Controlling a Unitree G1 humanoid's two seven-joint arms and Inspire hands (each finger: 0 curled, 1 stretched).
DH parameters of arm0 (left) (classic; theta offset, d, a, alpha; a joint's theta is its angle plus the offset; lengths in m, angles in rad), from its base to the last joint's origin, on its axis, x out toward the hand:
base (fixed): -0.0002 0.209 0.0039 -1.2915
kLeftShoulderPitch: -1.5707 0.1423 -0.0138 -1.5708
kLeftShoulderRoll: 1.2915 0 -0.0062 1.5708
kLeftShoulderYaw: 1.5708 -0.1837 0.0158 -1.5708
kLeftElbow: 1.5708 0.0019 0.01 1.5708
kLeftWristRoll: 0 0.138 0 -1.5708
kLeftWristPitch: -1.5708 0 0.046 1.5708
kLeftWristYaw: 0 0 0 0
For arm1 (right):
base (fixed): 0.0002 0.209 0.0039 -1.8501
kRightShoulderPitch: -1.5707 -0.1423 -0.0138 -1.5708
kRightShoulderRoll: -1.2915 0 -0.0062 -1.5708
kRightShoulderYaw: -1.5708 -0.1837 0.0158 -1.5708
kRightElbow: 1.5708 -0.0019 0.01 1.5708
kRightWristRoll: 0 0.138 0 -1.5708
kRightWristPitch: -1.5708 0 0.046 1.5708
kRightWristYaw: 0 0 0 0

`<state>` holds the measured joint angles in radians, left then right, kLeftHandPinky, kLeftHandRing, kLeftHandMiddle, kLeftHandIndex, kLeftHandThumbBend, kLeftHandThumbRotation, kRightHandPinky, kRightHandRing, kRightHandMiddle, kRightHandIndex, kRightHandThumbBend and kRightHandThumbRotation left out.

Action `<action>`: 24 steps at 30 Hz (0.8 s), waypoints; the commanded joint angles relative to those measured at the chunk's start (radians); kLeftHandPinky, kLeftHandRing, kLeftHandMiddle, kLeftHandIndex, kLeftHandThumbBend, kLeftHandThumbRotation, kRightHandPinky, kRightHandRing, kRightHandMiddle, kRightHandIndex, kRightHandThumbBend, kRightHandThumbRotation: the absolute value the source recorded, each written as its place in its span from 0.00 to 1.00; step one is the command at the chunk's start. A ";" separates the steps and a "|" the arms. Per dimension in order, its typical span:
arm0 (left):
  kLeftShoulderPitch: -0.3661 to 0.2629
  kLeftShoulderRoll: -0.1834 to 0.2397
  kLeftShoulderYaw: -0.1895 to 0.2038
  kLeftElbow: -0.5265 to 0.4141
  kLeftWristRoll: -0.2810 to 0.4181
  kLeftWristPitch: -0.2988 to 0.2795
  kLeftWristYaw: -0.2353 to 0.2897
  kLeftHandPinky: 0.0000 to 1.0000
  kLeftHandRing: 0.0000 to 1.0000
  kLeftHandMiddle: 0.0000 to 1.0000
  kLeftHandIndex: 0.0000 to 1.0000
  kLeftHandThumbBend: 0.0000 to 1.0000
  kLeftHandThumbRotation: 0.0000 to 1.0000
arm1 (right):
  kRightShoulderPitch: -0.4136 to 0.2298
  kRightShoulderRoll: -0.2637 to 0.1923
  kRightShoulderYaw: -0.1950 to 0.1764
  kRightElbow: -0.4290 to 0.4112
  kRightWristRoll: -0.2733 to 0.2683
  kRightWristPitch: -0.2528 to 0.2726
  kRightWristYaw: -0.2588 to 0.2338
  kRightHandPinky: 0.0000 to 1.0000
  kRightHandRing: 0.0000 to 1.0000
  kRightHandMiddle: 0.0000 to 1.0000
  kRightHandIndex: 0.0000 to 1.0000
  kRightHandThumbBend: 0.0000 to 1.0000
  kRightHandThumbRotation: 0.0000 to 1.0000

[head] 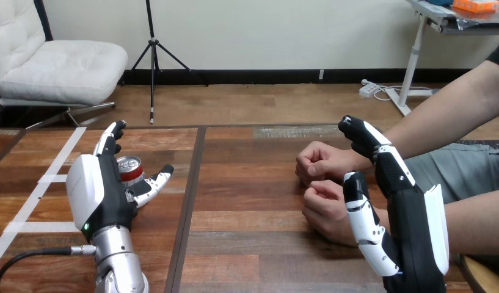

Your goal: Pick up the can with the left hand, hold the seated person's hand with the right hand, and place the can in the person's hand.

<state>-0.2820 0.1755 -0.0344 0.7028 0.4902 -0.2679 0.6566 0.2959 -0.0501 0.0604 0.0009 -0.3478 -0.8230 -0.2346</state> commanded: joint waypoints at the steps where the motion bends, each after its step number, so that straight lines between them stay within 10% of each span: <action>1: -0.071 0.025 -0.020 -0.006 0.021 0.018 0.007 0.68 0.78 0.83 0.83 0.76 0.10 | -0.037 -0.015 -0.021 -0.053 0.004 -0.011 0.006 0.85 0.86 0.84 0.83 0.29 0.77; 24: -0.063 0.040 -0.038 -0.033 0.052 0.086 0.007 0.68 0.77 0.82 0.82 0.76 0.13 | -0.032 -0.030 -0.046 -0.084 0.026 -0.019 0.022 0.80 0.84 0.83 0.81 0.29 0.74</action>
<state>-0.2844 0.1884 -0.0575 0.7022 0.5228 -0.1967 0.6574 0.2959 -0.0806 0.0233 -0.0195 -0.3388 -0.8235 -0.2169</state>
